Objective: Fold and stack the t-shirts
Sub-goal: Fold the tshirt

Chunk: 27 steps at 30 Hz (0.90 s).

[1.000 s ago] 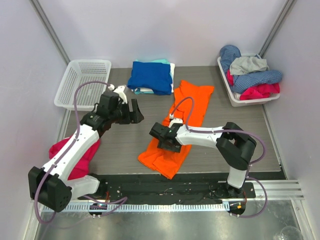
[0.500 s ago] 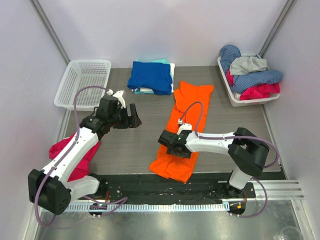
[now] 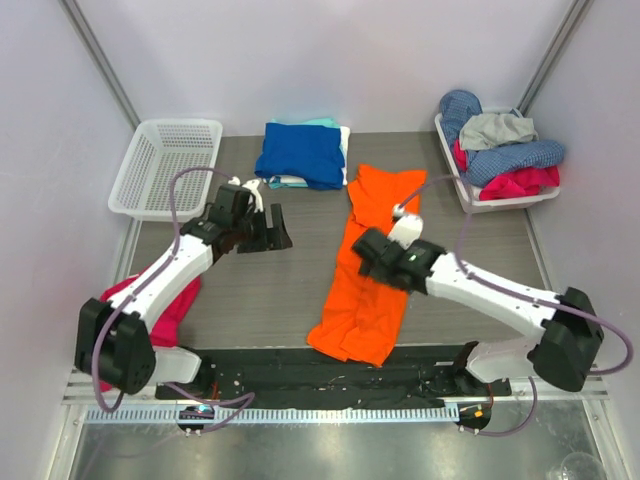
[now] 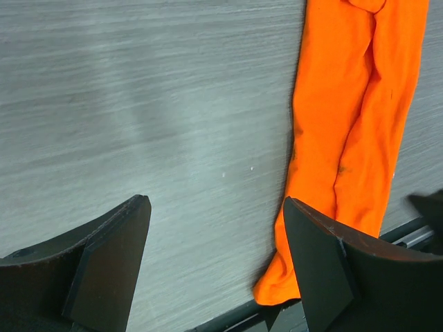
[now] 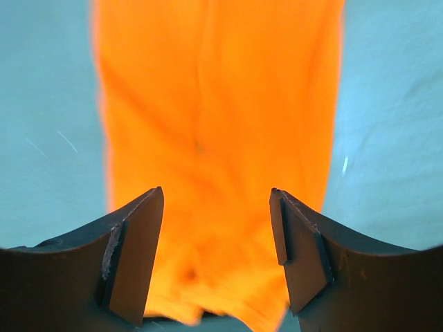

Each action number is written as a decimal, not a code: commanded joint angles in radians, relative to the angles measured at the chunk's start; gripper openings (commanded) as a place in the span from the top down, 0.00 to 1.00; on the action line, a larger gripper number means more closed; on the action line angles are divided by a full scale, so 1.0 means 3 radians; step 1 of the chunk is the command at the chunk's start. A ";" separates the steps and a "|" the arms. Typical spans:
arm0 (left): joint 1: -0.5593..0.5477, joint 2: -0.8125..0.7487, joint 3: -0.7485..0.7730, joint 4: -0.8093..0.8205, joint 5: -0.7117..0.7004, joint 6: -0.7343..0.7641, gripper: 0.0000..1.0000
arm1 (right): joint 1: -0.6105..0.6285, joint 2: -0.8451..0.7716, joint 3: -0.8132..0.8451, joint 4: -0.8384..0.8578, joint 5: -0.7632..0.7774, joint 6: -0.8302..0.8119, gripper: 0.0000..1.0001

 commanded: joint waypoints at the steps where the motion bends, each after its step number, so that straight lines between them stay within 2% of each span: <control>1: 0.0022 0.0352 0.0401 0.0280 0.0281 -0.0017 0.18 | -0.0638 -0.0109 0.0386 0.0117 0.0288 -0.0569 0.30; 2: 0.0022 0.0404 0.0442 0.0280 0.0317 -0.0022 0.18 | -0.0898 -0.0053 0.0448 0.0158 0.0267 -0.0687 0.30; 5: 0.0022 0.0517 0.0519 0.0320 0.0388 -0.0048 0.17 | -0.1257 0.0294 0.0765 0.0327 0.0140 -0.1015 0.30; 7: 0.0022 0.0512 0.0478 0.0381 0.0388 -0.0073 0.18 | -0.1380 0.0504 0.1051 0.0424 0.0078 -0.1179 0.30; 12: 0.0017 0.0517 0.0350 0.0443 0.0480 -0.0109 0.18 | -0.1692 0.1434 0.1725 0.0603 -0.0096 -0.1434 0.29; 18: 0.0017 0.0430 0.0095 0.0504 0.0506 -0.0124 0.18 | -0.1851 0.2313 0.2466 0.0690 -0.0208 -0.1660 0.29; 27: 0.0022 0.0317 -0.0044 0.0459 0.0435 -0.0094 0.17 | -0.1954 0.3000 0.3020 0.0660 -0.0320 -0.1828 0.29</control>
